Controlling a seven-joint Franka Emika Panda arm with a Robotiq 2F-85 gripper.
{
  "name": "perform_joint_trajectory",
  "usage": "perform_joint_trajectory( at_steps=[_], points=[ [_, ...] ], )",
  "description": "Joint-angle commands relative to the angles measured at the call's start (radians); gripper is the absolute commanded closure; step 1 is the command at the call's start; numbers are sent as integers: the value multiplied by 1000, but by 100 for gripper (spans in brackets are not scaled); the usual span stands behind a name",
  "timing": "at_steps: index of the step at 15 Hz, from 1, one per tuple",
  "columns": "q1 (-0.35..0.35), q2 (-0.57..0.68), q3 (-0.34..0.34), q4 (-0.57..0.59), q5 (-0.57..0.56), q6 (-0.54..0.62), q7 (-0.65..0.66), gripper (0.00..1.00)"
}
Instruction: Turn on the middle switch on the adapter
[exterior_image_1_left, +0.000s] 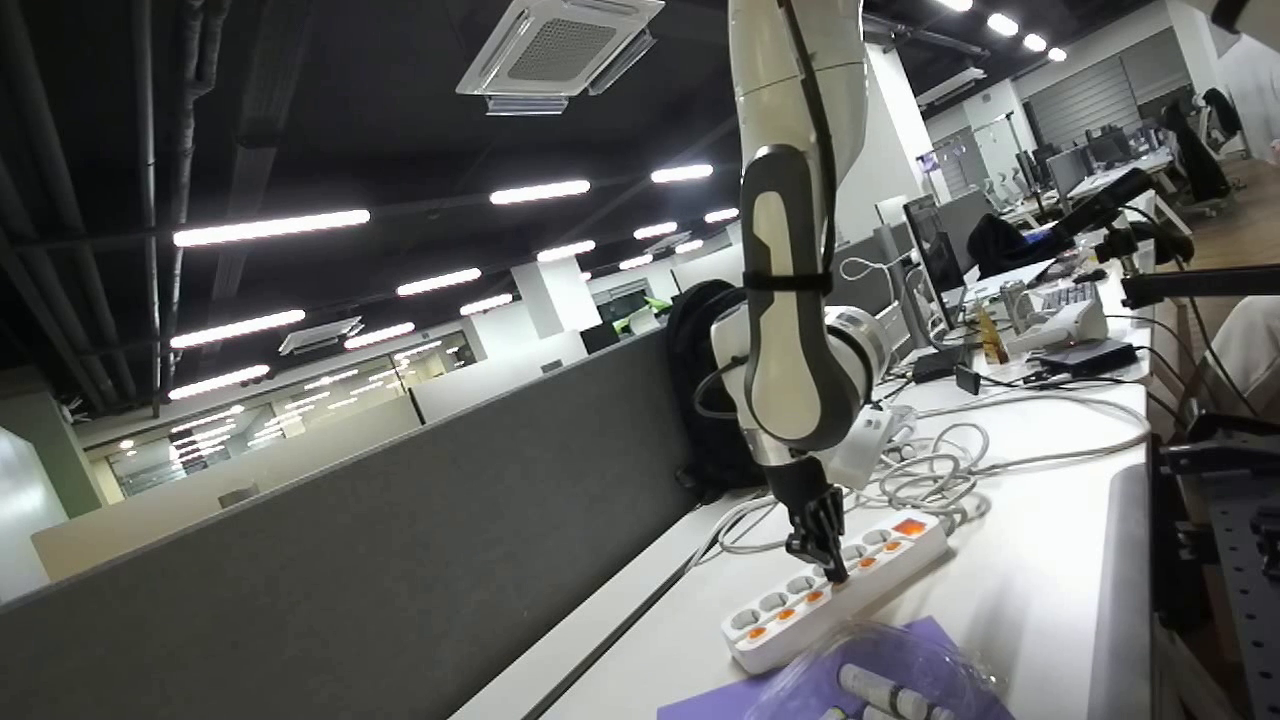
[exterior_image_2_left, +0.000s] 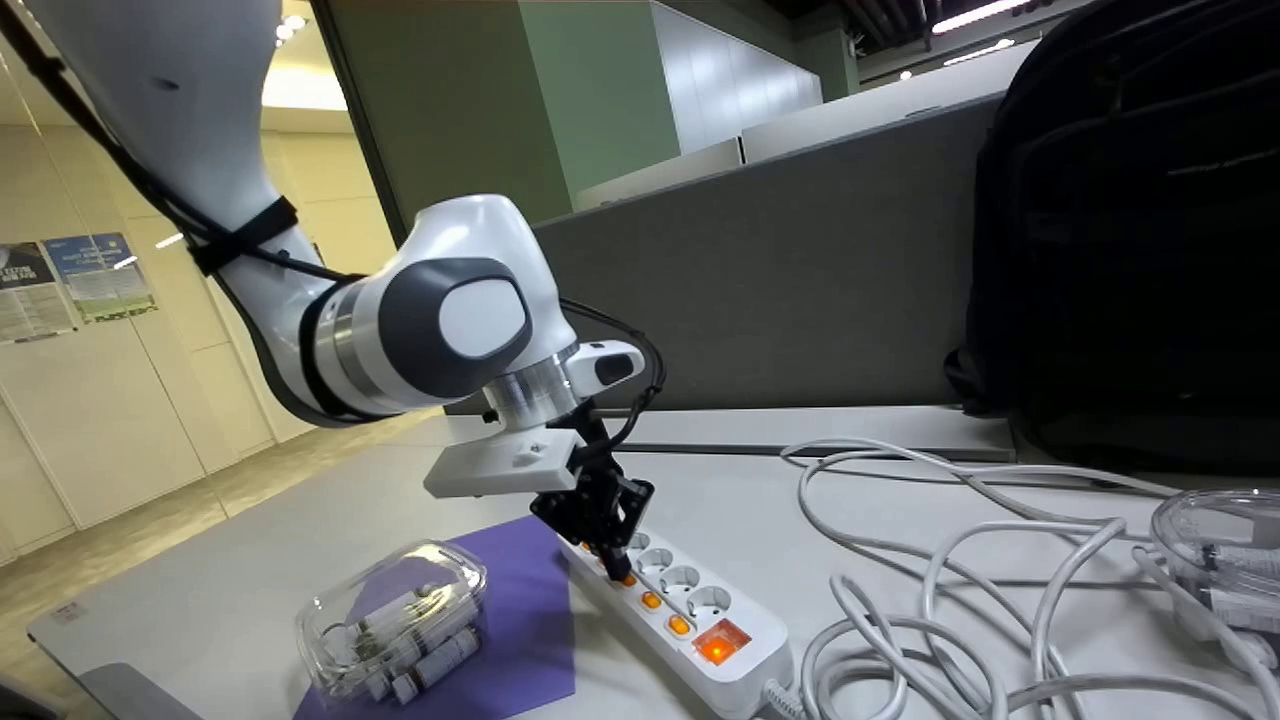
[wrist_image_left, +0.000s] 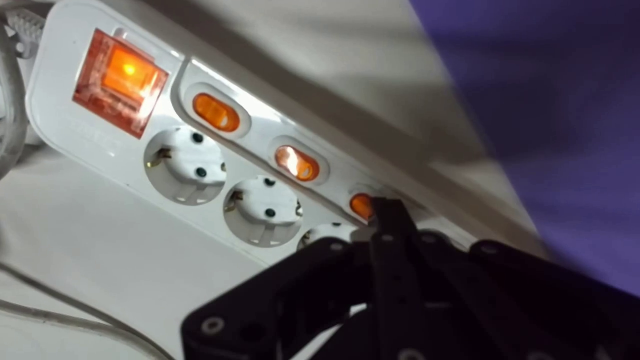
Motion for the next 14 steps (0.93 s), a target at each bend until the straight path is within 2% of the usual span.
perform_joint_trajectory(
  at_steps=[1, 4, 7, 14],
  points=[
    [55, 37, -45, 39, -39, -21, 72, 100],
    [92, 56, -77, 61, -65, -71, 104, 100],
    [89, 80, -65, 94, -68, -149, 117, 100],
    [16, 73, 13, 136, -37, -268, 53, 100]
  ],
)
